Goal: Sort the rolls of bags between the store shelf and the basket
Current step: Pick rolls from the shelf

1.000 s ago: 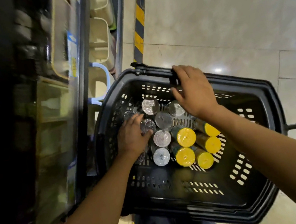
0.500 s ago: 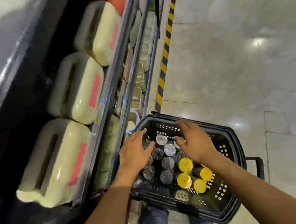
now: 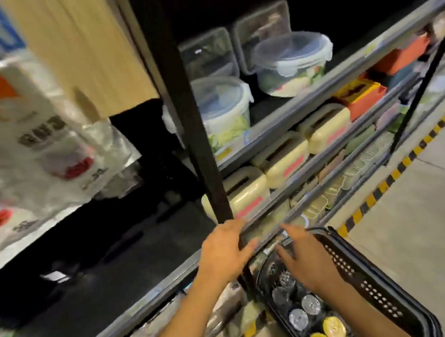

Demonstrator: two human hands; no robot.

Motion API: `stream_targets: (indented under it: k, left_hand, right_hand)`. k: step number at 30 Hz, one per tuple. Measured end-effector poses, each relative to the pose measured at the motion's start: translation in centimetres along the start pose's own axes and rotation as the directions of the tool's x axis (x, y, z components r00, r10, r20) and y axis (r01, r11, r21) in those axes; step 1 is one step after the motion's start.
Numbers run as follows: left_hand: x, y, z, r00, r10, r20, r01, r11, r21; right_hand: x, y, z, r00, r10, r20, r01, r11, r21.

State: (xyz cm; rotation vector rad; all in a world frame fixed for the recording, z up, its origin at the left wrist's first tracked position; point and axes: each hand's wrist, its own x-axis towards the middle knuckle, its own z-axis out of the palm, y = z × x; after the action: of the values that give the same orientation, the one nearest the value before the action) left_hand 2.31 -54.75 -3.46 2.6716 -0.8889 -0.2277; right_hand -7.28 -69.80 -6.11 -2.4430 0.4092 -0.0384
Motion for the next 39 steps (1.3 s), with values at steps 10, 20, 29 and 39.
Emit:
stream_targets:
  k: [10,20,29,39]
  left_hand:
    - [-13.7,-15.1,-9.0,0.889,-0.386,-0.247,0.370,0.922,-0.113]
    - [-27.1,-31.6,-13.0,0.658,-0.668,-0.346,0.574,0.743,-0.343]
    - [-26.5,-44.5,-9.3,0.345,-0.860,-0.376,0.545,0.510,-0.666]
    - [-21.4,-52.7,-3.3,0.142,-0.814,-0.563,0.398,0.568,-0.721]
  right_hand:
    - [1.8,-16.4,7.2,0.889,-0.390,0.241,0.409,0.912,-0.030]
    - [1.9,-30.9,19.6,0.834,-0.450,0.319,0.470,0.883,0.016]
    - [7.4,-35.2,31.1,0.900,-0.302,0.313,0.228,0.940,0.252]
    - [16.3,-34.2,43.4,0.956,-0.265,0.125,0.176,0.861,0.477]
